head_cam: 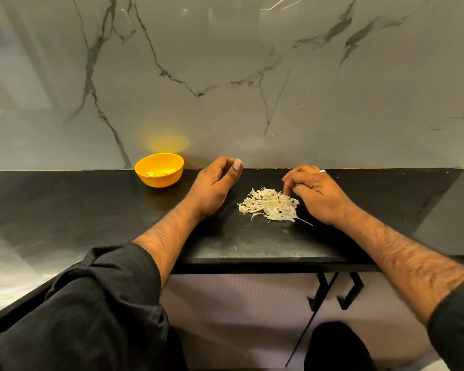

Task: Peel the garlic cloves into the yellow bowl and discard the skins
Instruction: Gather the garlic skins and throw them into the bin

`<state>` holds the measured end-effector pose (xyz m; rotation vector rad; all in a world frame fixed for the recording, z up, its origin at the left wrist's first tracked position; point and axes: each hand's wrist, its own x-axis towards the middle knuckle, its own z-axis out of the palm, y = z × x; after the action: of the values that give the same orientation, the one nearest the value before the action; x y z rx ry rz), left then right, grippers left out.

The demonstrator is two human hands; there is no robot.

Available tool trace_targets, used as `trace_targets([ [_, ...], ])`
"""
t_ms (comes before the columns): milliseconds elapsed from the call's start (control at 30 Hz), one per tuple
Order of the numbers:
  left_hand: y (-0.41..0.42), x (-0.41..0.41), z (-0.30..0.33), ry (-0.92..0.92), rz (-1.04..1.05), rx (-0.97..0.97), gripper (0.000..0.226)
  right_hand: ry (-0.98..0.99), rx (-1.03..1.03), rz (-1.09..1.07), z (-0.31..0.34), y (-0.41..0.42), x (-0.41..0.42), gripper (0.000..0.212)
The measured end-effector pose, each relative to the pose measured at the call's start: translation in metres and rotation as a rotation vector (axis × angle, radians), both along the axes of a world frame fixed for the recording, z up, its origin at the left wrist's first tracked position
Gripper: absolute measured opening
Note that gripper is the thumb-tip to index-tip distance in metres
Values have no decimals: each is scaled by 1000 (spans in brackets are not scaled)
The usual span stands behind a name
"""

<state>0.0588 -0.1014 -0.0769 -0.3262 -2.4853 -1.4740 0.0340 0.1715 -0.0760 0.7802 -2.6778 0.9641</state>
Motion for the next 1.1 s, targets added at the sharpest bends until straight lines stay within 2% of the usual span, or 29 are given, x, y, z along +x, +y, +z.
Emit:
trace_targets([
  [67,1,0,1,1,2,-12,79,-28,134,-112,-2,21,-2,33],
  [200,3,-1,2,-1,13,-31,83,-122,382,-389,-8,59,-17,99],
  [300,2,-5,1,-4,40,33,100,-262,525,-449,-7,55,-31,119],
  [367,1,-8,0,1,63,92,103,-305,548,-421,-3,39,-35,123],
  [533,-2,-12,0,-51,116,244,77,-280,575,-293,-2,4,-32,122],
  [633,-3,-14,2,-64,136,281,74,-261,516,-166,-3,-4,-25,124],
  [700,-3,-14,1,-72,140,283,75,-292,343,-33,-2,3,-20,124],
  [767,-4,-13,1,-67,140,286,76,-311,79,91,0,16,-10,108],
  [833,-4,-13,2,-65,139,293,76,-225,-37,8,1,27,-5,96],
  [900,-4,-13,3,-67,136,298,75,-144,109,-254,0,35,-12,94],
  [967,-3,-13,3,-67,133,298,74,-204,348,-374,-3,38,-19,106],
  [1033,-3,-14,3,-63,134,293,74,-248,472,-328,-6,33,-25,117],
  [1100,-2,-14,3,-65,137,289,75,-247,496,-227,-5,19,-27,121],
])
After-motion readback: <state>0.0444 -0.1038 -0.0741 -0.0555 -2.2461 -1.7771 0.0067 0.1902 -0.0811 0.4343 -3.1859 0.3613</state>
